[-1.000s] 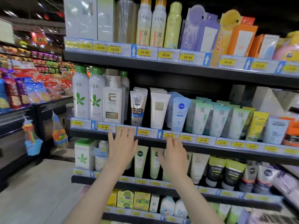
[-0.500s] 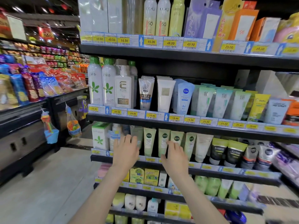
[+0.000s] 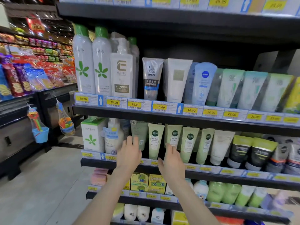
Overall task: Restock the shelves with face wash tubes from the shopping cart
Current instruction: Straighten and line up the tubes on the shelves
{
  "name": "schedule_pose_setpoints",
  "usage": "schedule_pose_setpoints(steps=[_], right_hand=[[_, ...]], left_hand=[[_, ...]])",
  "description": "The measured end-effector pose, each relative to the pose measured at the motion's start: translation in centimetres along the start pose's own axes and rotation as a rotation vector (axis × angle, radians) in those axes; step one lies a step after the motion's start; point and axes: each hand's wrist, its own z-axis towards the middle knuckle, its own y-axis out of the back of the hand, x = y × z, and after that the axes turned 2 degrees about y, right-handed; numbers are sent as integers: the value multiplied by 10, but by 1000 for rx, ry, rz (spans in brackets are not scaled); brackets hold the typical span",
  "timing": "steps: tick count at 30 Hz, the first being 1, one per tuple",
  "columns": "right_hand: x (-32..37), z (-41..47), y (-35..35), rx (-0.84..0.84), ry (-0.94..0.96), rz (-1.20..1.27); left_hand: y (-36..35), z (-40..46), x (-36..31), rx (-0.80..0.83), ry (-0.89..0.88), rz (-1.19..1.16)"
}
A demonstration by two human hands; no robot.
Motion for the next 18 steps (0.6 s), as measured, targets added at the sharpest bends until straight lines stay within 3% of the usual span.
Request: schedule_pose_setpoints(steps=[10,18], right_hand=[[15,30,-49,-98,-151,65],[16,38,-56,-14,-267,15]], left_hand=[[-36,25,-7,19,332,-365],[-51,41,-4,0,350,-355]])
